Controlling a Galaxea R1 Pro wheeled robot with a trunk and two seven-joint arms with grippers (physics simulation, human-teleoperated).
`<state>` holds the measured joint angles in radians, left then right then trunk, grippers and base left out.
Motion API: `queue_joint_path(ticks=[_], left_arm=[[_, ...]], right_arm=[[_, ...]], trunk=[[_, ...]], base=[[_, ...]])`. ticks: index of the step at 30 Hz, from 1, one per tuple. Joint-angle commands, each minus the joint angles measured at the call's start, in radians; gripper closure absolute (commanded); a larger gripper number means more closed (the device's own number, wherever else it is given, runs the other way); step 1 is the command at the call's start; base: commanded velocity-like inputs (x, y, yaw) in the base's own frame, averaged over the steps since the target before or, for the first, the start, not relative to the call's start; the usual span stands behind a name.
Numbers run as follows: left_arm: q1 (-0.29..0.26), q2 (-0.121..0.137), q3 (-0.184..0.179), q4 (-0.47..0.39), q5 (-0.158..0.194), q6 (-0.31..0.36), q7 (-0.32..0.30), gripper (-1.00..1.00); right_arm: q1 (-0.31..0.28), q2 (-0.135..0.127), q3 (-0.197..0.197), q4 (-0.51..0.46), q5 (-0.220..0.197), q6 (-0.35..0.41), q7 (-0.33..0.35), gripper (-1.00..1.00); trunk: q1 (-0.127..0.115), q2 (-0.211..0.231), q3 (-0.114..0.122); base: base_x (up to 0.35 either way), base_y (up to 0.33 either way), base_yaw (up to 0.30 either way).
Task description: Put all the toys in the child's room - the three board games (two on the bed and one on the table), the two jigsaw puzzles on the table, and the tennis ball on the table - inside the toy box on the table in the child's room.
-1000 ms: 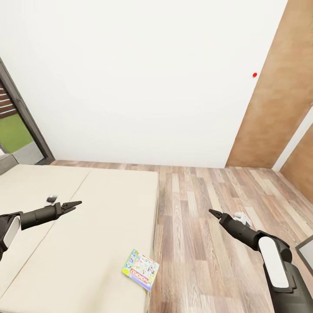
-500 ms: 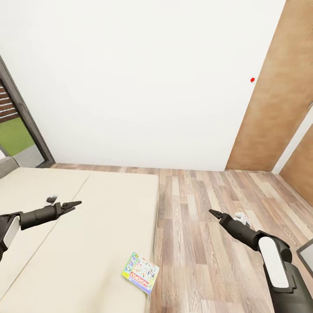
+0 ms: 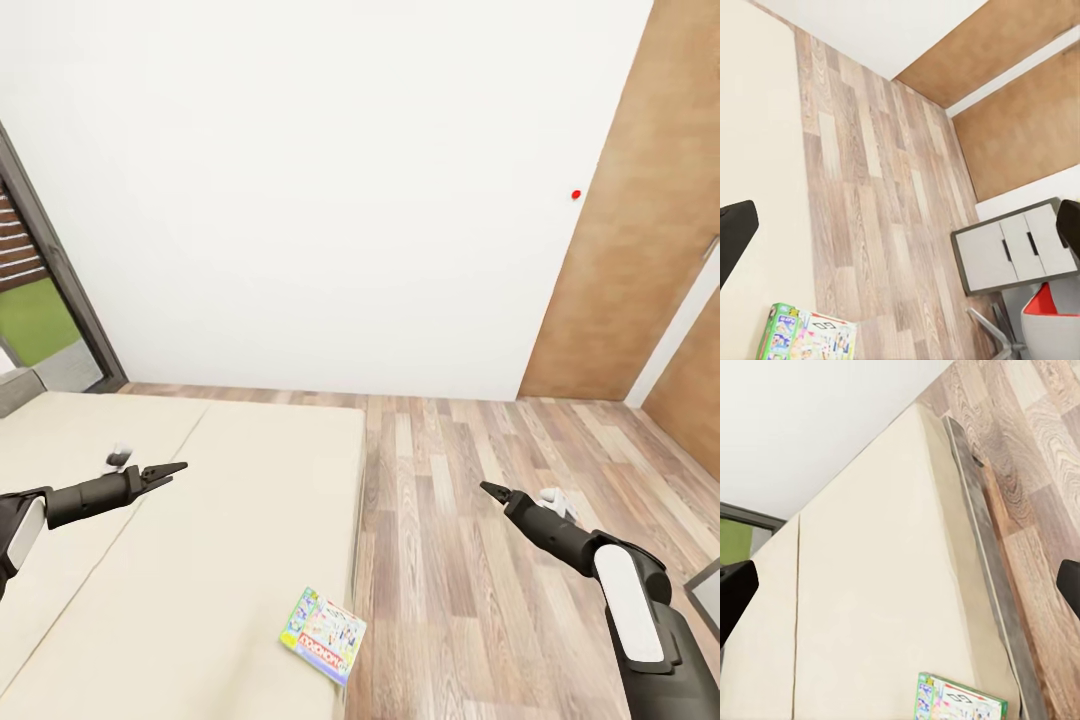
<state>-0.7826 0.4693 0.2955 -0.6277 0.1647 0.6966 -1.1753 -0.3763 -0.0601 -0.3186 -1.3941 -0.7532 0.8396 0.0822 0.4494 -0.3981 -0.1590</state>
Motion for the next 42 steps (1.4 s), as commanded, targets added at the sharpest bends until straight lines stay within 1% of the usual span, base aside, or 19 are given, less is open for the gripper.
queue_joint_path(ticks=[1,29,36,42], left_arm=[[-0.001,0.000,0.001,0.000,0.003,0.008,-0.002,-1.00],[-0.001,0.000,0.001,0.000,0.004,0.004,-0.006,-1.00],[-0.001,0.000,0.001,0.000,0.004,0.003,-0.003,-1.00],[-0.001,0.000,0.002,0.000,0.004,0.002,-0.008,-1.00]], right_arm=[[-0.001,0.000,-0.002,0.000,0.008,0.006,0.009,-1.00],[-0.001,0.000,-0.002,0.000,0.006,0.006,0.008,-1.00],[-0.001,0.000,-0.002,0.000,0.006,0.006,0.008,-1.00],[-0.001,0.003,-0.002,0.000,0.010,0.005,0.008,-1.00]], trunk=[[0.001,-0.002,0.000],[0.001,-0.002,0.046],[0.001,-0.002,0.049],[0.001,-0.002,0.049]], base=[[0.000,0.000,0.000],[0.000,-0.012,0.000],[-0.009,-0.123,0.000],[-0.003,-0.026,0.000]])
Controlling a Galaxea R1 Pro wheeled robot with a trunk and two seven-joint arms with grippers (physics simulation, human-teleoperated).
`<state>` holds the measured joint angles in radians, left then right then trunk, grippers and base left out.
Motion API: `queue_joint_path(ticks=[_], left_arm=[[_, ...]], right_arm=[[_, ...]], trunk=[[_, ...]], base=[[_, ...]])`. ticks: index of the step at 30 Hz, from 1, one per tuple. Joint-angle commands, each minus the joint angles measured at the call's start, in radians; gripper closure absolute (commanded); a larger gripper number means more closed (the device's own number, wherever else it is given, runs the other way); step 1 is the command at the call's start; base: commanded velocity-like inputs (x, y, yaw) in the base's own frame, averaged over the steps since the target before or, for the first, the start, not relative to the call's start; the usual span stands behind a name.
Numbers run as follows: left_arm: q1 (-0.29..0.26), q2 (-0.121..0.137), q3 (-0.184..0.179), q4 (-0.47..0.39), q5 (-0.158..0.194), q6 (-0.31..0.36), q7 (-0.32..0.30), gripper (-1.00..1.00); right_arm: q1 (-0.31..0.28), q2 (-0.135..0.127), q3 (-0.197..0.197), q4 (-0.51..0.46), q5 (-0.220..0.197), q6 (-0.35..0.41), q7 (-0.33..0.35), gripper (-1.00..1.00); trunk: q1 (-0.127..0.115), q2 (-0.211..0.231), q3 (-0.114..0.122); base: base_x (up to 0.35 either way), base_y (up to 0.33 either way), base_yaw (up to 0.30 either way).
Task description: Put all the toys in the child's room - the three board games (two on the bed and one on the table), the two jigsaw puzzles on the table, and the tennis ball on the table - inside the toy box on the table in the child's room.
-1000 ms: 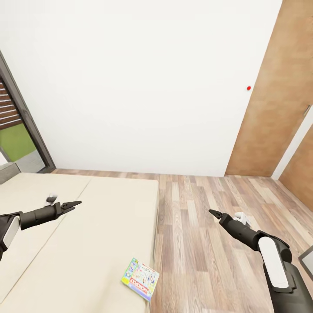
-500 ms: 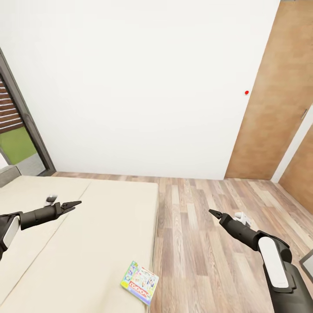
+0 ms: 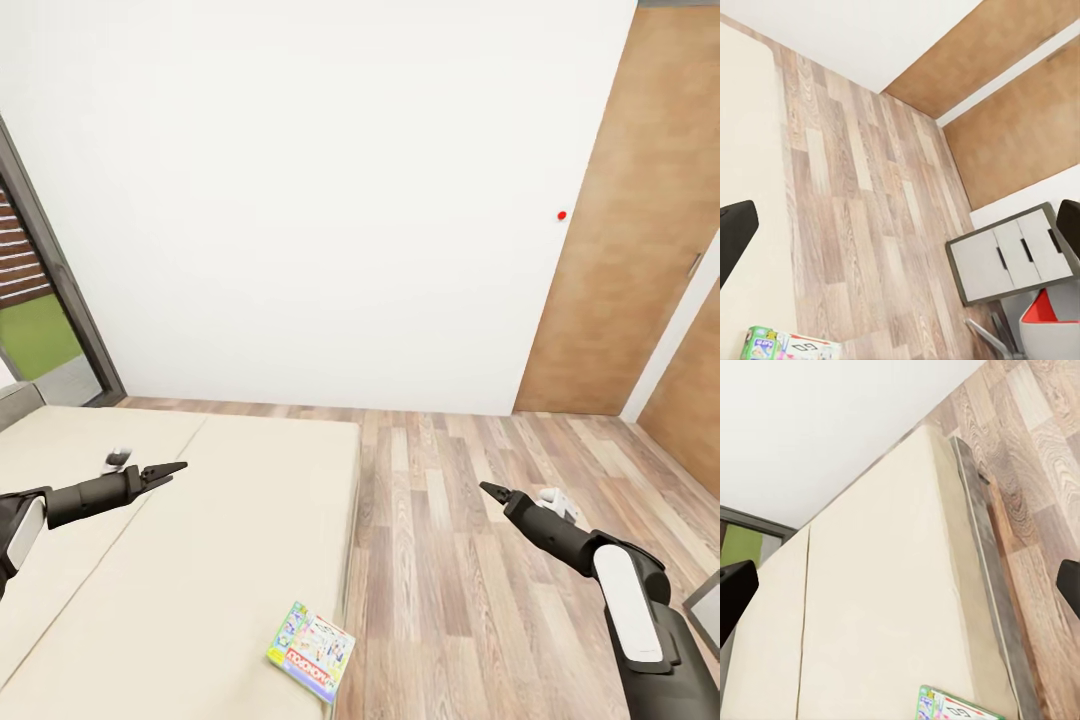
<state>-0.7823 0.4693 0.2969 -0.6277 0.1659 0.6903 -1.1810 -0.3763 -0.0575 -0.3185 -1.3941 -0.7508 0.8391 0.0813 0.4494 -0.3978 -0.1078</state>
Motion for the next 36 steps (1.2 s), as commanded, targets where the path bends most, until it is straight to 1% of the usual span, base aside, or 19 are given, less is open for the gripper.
queue_joint_path(ticks=[1,12,20,28,36], left_arm=[[-0.001,0.000,0.001,0.000,0.003,0.008,-0.002,-1.00],[-0.001,0.000,0.001,0.000,0.003,0.008,0.003,-1.00],[-0.001,0.000,0.001,0.000,0.003,0.009,0.006,-1.00],[-0.001,-0.001,0.001,0.000,0.003,0.009,0.006,-1.00],[-0.001,-0.001,0.001,0.000,0.003,0.009,0.005,-1.00]], right_arm=[[-0.001,0.000,-0.002,0.000,0.009,0.006,0.008,-1.00],[-0.001,0.000,-0.002,0.000,0.012,0.006,0.009,-1.00],[-0.001,-0.002,-0.002,-0.001,0.006,0.006,0.009,-1.00],[-0.001,-0.002,-0.002,-0.001,0.006,0.006,0.008,-1.00],[-0.001,-0.002,-0.002,0.000,0.007,0.006,0.009,-1.00]], trunk=[[0.001,-0.002,-0.002],[0.001,-0.002,-0.002],[0.001,-0.002,-0.002],[0.001,-0.002,-0.002],[0.001,-0.002,-0.002]], base=[[-0.001,-0.006,0.000],[0.000,-0.008,0.000],[0.000,-0.175,0.021],[0.000,-0.041,0.248],[0.000,-0.247,0.289]])
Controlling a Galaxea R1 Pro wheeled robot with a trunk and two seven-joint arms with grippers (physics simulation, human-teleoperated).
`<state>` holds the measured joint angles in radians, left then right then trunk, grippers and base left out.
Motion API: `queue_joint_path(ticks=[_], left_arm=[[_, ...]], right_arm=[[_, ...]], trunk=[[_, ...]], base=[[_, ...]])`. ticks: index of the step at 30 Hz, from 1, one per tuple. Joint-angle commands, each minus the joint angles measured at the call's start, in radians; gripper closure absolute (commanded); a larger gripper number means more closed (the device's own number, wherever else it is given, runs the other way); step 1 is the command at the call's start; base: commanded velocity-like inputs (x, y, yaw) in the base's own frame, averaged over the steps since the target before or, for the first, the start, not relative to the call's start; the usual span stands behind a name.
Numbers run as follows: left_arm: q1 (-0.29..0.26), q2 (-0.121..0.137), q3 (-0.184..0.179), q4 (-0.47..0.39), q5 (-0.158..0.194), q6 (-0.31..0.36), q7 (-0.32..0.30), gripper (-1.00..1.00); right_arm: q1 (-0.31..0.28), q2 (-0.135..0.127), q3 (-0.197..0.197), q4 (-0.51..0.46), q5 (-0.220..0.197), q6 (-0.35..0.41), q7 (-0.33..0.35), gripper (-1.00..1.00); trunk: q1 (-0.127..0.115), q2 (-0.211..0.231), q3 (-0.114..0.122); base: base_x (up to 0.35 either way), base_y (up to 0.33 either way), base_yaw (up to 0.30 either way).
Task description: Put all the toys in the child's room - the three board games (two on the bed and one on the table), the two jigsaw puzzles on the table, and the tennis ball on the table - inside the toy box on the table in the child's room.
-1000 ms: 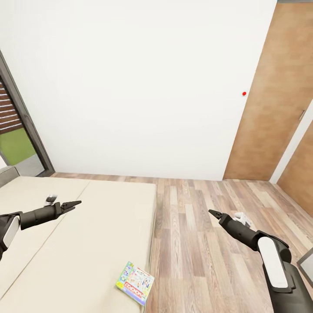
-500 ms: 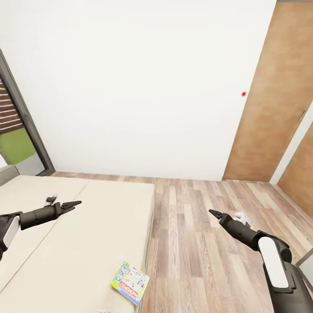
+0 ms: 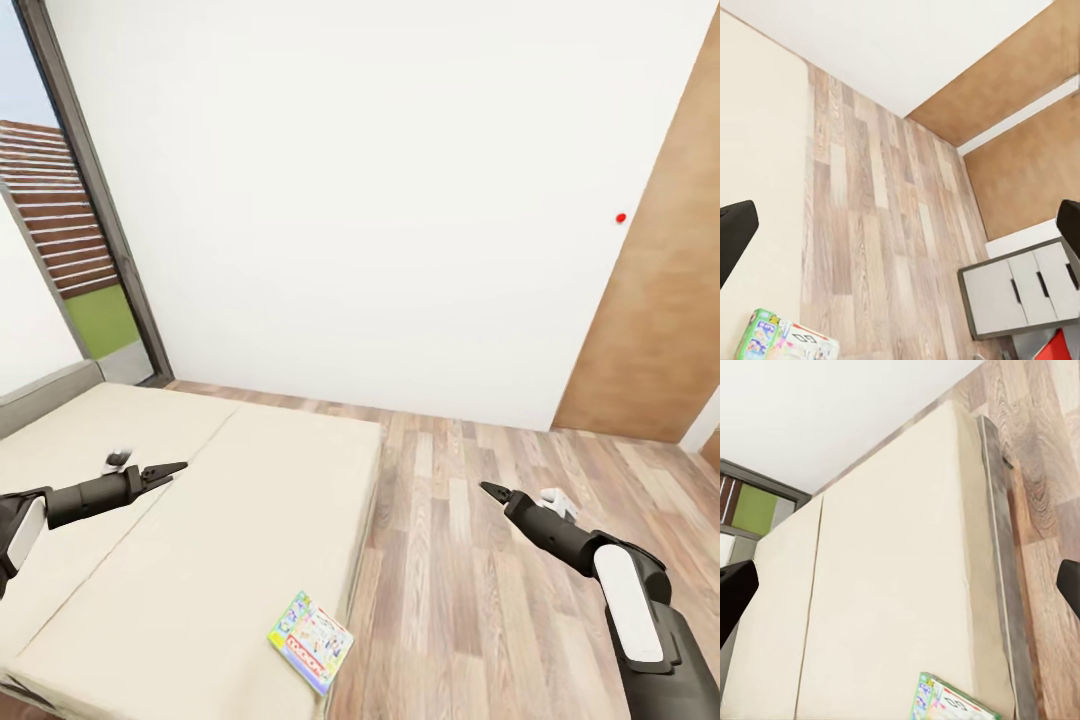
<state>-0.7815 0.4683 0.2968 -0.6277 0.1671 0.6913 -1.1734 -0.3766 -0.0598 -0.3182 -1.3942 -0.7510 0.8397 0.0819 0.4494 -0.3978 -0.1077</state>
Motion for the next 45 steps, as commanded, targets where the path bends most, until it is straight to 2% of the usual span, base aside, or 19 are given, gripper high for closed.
queue_joint_path(ticks=[1,13,35,45], left_arm=[[-0.001,0.000,0.001,0.000,0.002,0.008,-0.003,-1.00],[-0.002,0.000,0.001,0.000,0.002,0.008,-0.007,-1.00],[-0.001,0.000,0.001,0.000,0.002,0.007,-0.009,-1.00],[-0.002,0.001,0.003,0.000,0.002,0.004,-0.012,-1.00]], right_arm=[[-0.001,0.000,-0.002,0.000,0.007,0.005,0.009,-1.00],[-0.001,0.000,-0.001,0.000,0.009,0.005,0.009,-1.00],[-0.001,0.001,-0.002,0.000,0.011,0.005,0.009,-1.00],[-0.001,0.000,-0.002,0.000,0.009,0.005,0.009,-1.00]], trunk=[[0.001,-0.002,-0.002],[0.001,-0.002,-0.002],[0.001,-0.002,-0.002],[0.001,-0.002,-0.002]], base=[[0.000,-0.281,0.291],[-0.012,-0.231,0.291],[0.010,-0.006,0.281],[0.001,0.000,0.186]])
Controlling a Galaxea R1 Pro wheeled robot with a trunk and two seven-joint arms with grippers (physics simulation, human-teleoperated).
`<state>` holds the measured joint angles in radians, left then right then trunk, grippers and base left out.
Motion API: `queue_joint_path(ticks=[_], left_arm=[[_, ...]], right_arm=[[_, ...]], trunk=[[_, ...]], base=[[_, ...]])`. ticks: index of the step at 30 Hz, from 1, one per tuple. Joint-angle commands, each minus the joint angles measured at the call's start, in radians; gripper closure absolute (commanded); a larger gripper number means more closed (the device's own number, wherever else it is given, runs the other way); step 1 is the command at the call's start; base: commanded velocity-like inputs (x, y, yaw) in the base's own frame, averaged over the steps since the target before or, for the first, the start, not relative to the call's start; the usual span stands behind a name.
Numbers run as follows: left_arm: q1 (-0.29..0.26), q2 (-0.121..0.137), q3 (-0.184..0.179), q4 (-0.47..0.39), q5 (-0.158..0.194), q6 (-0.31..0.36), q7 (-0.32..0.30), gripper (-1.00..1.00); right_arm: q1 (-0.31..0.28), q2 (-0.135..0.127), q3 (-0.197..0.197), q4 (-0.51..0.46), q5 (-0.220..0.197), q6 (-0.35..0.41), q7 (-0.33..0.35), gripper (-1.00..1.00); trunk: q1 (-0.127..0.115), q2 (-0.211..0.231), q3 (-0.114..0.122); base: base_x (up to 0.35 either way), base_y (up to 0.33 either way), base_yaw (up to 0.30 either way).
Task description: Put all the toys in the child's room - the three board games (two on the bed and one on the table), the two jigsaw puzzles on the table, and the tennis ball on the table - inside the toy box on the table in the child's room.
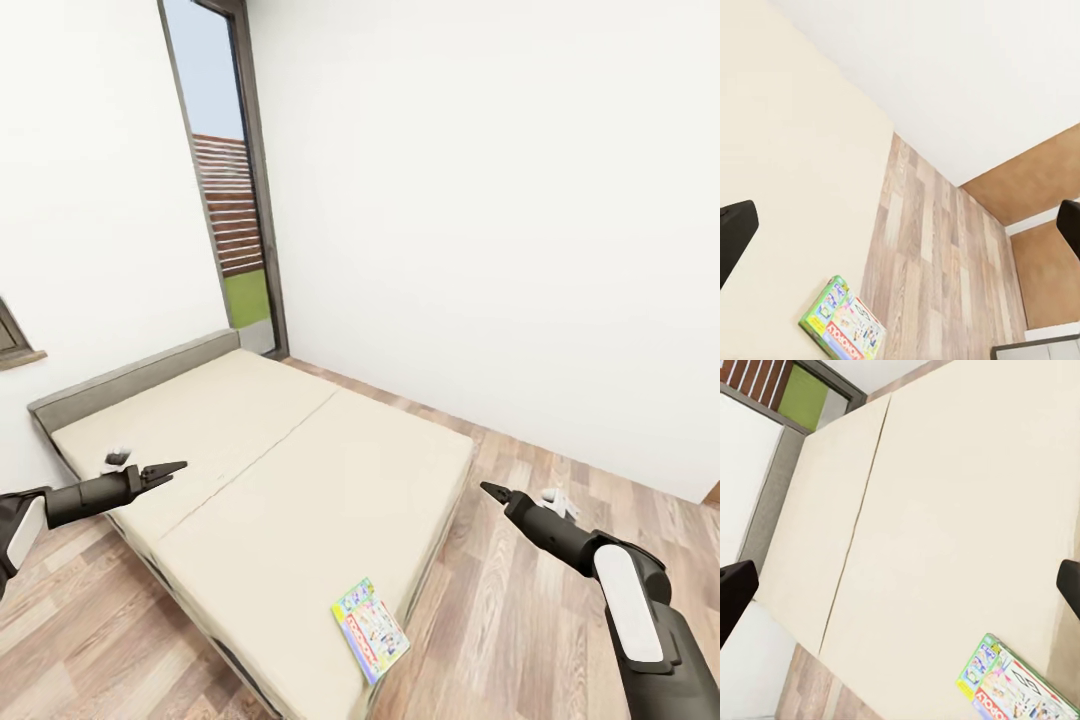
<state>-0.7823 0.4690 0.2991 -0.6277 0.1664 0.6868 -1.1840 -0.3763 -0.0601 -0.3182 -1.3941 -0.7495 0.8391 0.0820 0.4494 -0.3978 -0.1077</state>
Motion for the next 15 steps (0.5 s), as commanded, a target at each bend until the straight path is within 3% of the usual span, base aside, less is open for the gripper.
queue_joint_path(ticks=[1,15], left_arm=[[-0.001,0.000,0.000,0.000,0.003,0.008,-0.002,-1.00],[-0.001,0.000,0.001,0.000,0.003,0.009,-0.002,-1.00]], right_arm=[[-0.001,0.000,-0.002,0.000,0.007,0.006,0.008,-1.00],[-0.001,0.000,-0.001,0.000,0.005,0.006,0.008,-1.00]], trunk=[[0.001,-0.002,-0.002],[0.001,-0.002,-0.002]], base=[[0.000,0.000,0.037],[0.129,-0.052,0.030]])
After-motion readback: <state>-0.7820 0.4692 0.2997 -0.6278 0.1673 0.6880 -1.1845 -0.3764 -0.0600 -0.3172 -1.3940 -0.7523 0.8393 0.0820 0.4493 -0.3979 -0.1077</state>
